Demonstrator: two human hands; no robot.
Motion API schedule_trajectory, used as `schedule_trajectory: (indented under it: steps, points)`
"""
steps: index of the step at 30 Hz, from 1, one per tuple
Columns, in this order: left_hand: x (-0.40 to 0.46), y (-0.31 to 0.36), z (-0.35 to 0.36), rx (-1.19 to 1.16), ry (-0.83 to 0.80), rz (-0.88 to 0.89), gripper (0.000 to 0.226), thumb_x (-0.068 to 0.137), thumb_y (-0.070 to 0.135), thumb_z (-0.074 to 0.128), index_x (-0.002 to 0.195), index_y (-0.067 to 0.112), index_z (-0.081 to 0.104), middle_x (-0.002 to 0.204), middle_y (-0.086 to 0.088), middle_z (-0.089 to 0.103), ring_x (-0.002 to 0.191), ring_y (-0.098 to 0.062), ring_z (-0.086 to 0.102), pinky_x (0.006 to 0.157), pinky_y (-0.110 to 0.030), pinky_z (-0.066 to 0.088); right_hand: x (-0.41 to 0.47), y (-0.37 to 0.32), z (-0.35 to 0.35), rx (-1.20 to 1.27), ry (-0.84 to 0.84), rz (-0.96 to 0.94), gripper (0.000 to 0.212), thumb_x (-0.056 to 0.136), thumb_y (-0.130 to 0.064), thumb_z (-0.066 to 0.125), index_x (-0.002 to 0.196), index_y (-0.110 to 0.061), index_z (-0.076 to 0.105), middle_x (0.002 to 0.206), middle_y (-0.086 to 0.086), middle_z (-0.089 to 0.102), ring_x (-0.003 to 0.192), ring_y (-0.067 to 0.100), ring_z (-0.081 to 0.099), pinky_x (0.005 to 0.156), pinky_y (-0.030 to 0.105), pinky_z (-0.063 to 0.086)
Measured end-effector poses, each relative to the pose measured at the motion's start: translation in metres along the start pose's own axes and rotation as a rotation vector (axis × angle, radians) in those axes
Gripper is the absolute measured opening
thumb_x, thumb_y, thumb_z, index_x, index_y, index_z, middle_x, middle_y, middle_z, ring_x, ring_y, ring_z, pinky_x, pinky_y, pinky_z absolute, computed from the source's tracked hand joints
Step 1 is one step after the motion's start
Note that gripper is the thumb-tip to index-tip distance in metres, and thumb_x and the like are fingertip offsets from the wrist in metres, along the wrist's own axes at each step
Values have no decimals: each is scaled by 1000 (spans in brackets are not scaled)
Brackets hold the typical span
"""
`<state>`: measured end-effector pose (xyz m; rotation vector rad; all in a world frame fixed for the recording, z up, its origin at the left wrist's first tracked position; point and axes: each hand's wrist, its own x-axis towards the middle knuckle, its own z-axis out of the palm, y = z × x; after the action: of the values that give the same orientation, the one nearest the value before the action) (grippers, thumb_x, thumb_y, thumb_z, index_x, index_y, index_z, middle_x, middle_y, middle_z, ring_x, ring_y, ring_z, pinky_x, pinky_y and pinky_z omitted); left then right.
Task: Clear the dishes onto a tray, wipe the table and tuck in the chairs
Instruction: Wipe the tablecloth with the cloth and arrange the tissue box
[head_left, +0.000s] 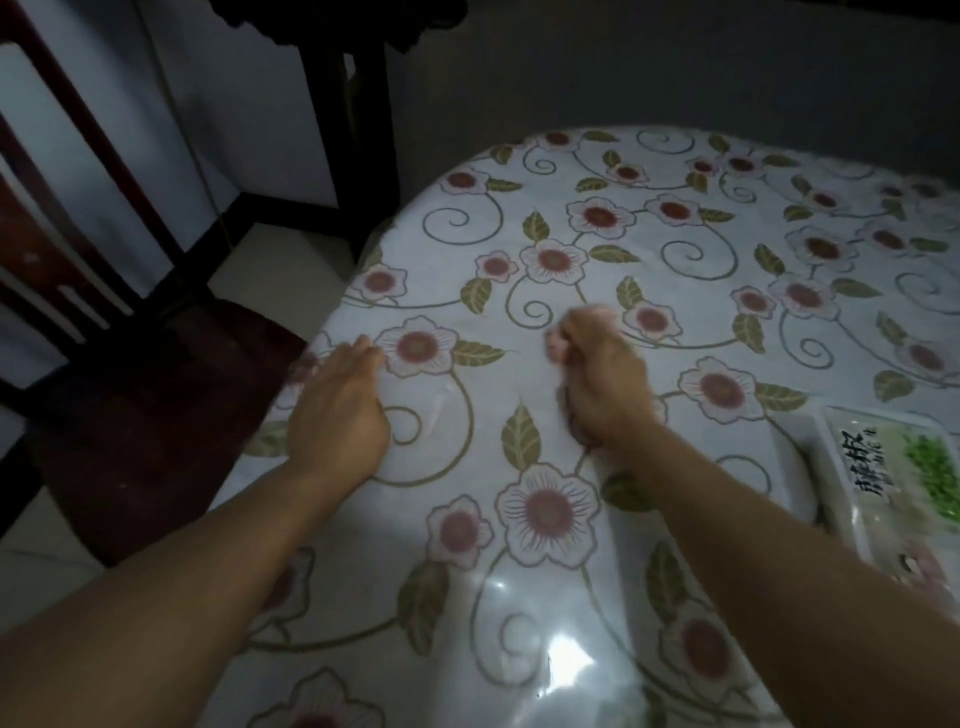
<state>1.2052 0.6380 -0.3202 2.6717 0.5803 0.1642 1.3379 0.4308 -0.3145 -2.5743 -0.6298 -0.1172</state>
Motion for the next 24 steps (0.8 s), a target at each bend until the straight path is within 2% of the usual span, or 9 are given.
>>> schedule_trajectory:
  steps: [2, 3, 5, 9, 12, 14, 16, 20, 24]
  points:
    - [1, -1, -2, -14, -16, 4, 58, 90, -4, 36, 146, 7, 27, 156, -9, 20, 144, -22, 16, 118, -33, 11, -28, -17, 9, -36, -46, -293, 18, 97, -27, 39, 83, -23, 50, 80, -7, 56, 61, 11, 50, 55, 29, 38]
    - [0, -3, -5, -2, -27, 20, 59, 89, -3, 37, 146, 8, 26, 156, -8, 19, 144, -21, 16, 118, -33, 12, -39, -19, 10, -11, -37, -413, 26, 98, -35, 37, 79, -26, 52, 78, -7, 55, 61, 10, 49, 58, 37, 41]
    - [-1, -8, -9, 67, -16, 63, 61, 88, 1, 40, 146, 13, 26, 156, -5, 21, 143, -20, 17, 117, -36, 14, -36, -13, 6, -95, -32, -530, 29, 97, -35, 32, 78, -35, 54, 86, -17, 58, 75, 3, 55, 81, 36, 47]
    - [-5, -23, -9, 164, -20, 116, 59, 94, 13, 38, 148, 19, 18, 157, 0, 13, 145, -19, 10, 117, -40, 11, 31, -3, 13, -31, 22, -94, 14, 91, -19, 44, 91, -22, 58, 98, 4, 62, 94, 29, 59, 84, 41, 45]
    - [-3, -27, -5, 154, -9, 123, 56, 96, 15, 35, 149, 19, 17, 158, 1, 14, 145, -18, 7, 118, -40, 10, 65, -28, 34, -37, 17, 141, 35, 84, -7, 49, 118, -15, 51, 118, 14, 57, 104, 34, 56, 80, 35, 42]
    - [-4, -27, -2, 109, -10, 114, 55, 97, 15, 35, 149, 20, 16, 158, 3, 12, 145, -16, 5, 118, -39, 7, 54, -56, 45, 47, -32, 32, 26, 87, -11, 45, 110, -20, 54, 103, 9, 62, 89, 27, 58, 70, 30, 38]
    - [-4, -27, -1, 55, -12, 101, 55, 97, 13, 36, 149, 21, 18, 158, 3, 11, 145, -15, 4, 119, -38, 5, 24, -77, 47, 125, -99, -141, 24, 90, -15, 43, 108, -27, 56, 100, 4, 65, 85, 22, 59, 71, 31, 43]
    - [-4, -29, -2, 31, -40, 82, 59, 96, 10, 37, 149, 21, 16, 159, 4, 7, 146, -14, 0, 119, -36, 3, -64, -91, 35, 212, -306, -439, 33, 94, -11, 47, 124, -16, 61, 126, 6, 62, 114, 21, 58, 97, 39, 47]
    - [-1, -25, -6, -2, -78, 74, 65, 90, 2, 37, 149, 21, 16, 159, 4, 6, 145, -14, -1, 118, -36, 1, -132, -77, 24, 320, -398, -742, 27, 99, -21, 45, 118, -19, 63, 132, -4, 58, 122, 11, 54, 104, 26, 41]
